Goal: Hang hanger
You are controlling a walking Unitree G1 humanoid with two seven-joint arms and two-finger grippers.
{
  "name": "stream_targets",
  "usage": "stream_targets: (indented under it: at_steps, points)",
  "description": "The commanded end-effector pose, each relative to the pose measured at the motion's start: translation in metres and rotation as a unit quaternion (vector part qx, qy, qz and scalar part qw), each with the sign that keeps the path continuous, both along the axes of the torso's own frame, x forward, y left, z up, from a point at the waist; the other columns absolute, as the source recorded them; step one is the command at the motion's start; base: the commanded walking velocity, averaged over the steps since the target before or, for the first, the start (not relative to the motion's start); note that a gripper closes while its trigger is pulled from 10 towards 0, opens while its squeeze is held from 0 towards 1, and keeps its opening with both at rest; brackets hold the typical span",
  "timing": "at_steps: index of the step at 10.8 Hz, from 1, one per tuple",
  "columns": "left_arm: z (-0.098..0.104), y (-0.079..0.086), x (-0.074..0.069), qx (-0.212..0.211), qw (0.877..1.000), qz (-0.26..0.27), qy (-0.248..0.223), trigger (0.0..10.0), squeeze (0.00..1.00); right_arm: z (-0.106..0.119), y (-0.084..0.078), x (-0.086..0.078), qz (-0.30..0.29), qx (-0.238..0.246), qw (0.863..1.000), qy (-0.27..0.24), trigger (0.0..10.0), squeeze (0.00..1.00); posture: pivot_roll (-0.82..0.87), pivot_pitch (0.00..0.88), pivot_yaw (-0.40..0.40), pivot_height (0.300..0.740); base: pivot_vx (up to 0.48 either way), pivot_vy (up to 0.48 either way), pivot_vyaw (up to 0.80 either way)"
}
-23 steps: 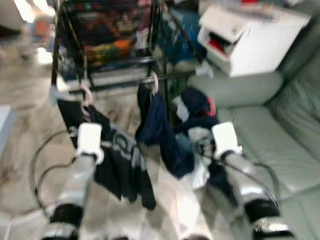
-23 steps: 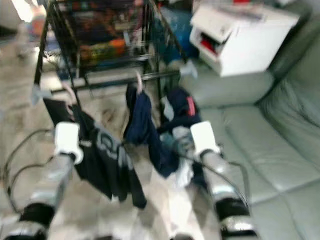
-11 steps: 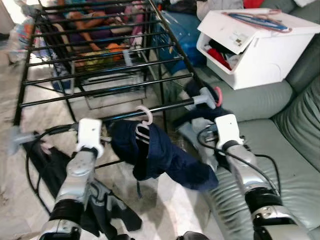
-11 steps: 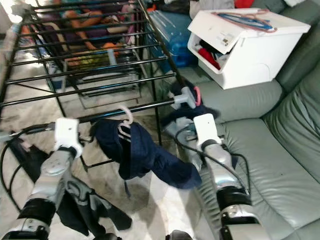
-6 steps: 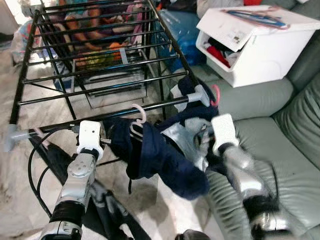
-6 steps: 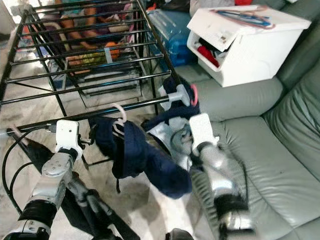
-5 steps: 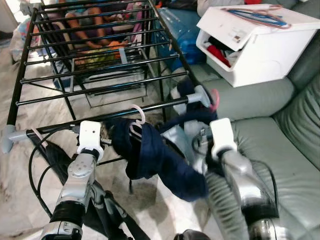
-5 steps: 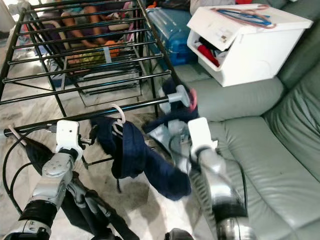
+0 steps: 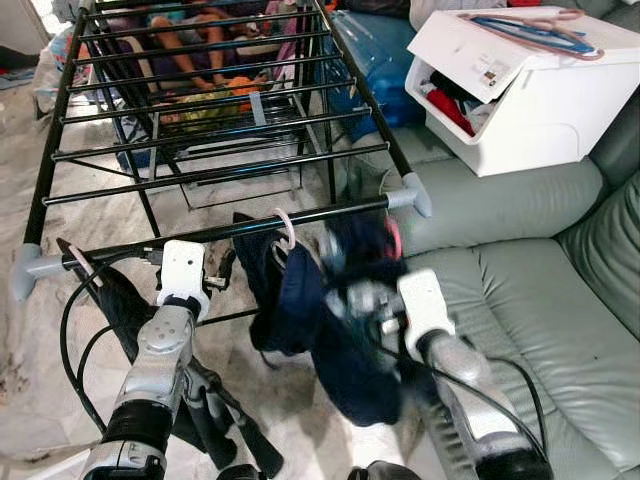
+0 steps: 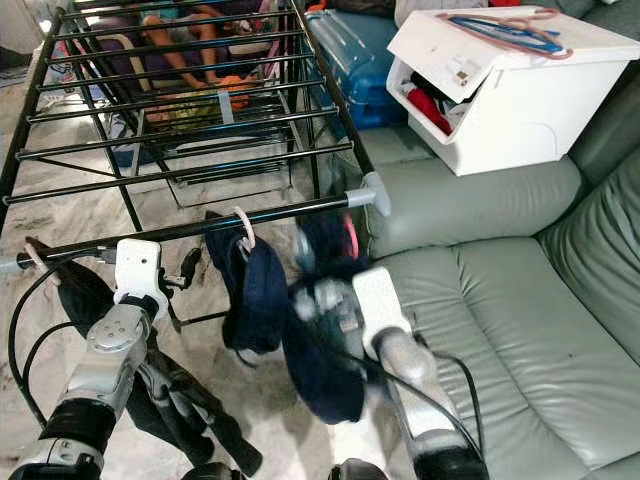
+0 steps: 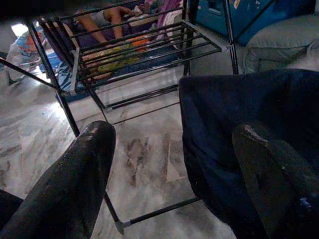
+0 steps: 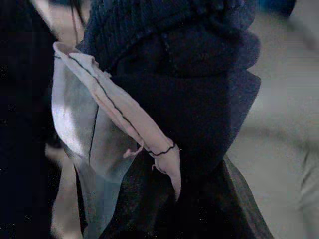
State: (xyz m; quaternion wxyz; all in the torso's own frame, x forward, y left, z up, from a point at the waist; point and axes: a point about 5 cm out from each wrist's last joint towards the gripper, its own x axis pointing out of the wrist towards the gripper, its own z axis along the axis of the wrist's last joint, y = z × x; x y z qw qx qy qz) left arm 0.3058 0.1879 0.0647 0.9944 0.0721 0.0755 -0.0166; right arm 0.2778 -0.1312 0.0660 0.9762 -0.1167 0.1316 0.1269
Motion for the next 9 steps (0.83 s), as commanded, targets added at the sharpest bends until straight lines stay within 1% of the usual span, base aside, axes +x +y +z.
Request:
stream_targets:
  at_steps: [1,2,3,4,5,6,7,8,9]
  points:
    - [0.003,0.001,0.004,0.004,1.000,-0.001,0.002,10.0,0.00,0.034,0.009,0.017,0.012,0.010,0.996,-0.084,10.0,0.00,-0.06,0.004,0.029,0.740,0.000,0.000,0.00]
    - [0.003,0.003,0.004,0.005,1.000,0.001,0.002,10.0,0.00,0.040,0.014,0.023,0.022,0.010,0.996,-0.091,10.0,0.00,-0.06,0.003,0.027,0.740,0.000,0.000,0.00]
    - [0.003,0.003,0.004,0.006,1.000,0.002,0.002,10.0,0.00,0.040,0.015,0.028,0.014,0.019,0.996,-0.083,10.0,0.00,-0.06,0.003,0.027,0.740,0.000,0.000,0.00]
    - [0.003,0.002,0.005,0.006,1.000,0.000,0.004,10.0,0.00,0.041,0.015,0.044,0.008,0.018,0.997,-0.070,10.0,0.00,-0.05,0.000,0.029,0.740,0.000,0.000,0.00]
    - [0.001,-0.001,0.005,0.008,1.000,-0.002,0.010,10.0,0.00,0.038,0.013,0.055,-0.004,0.018,0.999,-0.046,10.0,0.00,-0.05,0.000,0.030,0.740,0.000,0.000,0.00]
    - [0.002,-0.003,0.006,0.009,1.000,-0.002,0.008,10.0,0.00,0.043,0.009,0.066,-0.017,0.036,0.998,-0.045,10.0,0.00,-0.04,0.000,0.028,0.740,0.000,0.000,0.00]
    - [0.003,-0.002,0.006,0.008,1.000,-0.001,0.007,10.0,0.00,0.038,0.006,0.066,-0.014,0.033,0.999,-0.024,10.0,0.00,-0.04,0.000,0.020,0.740,0.000,0.000,0.00]
    - [0.002,0.001,0.004,0.006,1.000,0.001,0.008,10.0,0.00,0.025,0.002,0.057,-0.014,0.032,0.999,0.004,10.0,0.00,-0.04,0.000,0.015,0.740,0.000,0.000,0.00]
    - [0.000,0.001,0.002,0.005,1.000,0.001,0.013,10.0,0.00,0.000,-0.003,0.039,-0.014,0.029,0.998,0.055,10.0,0.00,-0.04,0.000,0.015,0.740,0.000,0.000,0.00]
